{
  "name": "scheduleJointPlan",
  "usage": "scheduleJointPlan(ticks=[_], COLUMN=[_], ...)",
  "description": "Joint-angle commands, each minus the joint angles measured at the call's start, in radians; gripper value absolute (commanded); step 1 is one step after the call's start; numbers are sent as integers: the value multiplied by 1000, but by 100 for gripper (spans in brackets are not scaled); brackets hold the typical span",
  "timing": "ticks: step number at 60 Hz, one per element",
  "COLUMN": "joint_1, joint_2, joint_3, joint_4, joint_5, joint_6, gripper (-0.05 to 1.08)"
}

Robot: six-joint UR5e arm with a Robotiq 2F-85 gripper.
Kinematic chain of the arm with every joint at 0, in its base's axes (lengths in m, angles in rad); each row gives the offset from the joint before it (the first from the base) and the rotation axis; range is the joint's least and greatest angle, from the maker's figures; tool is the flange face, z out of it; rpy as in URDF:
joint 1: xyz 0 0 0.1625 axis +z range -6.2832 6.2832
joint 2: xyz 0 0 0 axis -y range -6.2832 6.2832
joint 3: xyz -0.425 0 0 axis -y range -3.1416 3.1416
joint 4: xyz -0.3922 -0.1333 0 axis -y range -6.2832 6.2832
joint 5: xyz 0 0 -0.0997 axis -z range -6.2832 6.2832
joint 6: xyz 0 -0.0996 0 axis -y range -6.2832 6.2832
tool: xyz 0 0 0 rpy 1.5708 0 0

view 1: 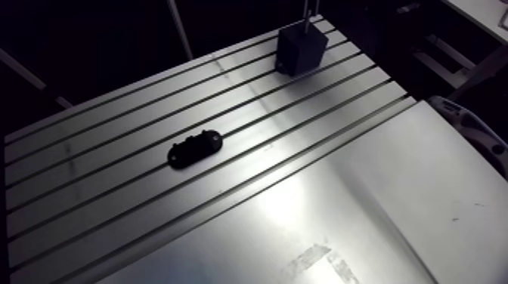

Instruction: Pick up the M10 bolt and insert it into the hole until fully seated.

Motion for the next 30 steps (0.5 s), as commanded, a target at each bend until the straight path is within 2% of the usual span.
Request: scheduleJointPlan(ticks=[1,30], joint_1=[1,1], joint_2=[0,2], joint_3=[0,2], joint_4=[-17,-16], joint_5=[2,1], joint_6=[-5,-7], gripper=[108,108])
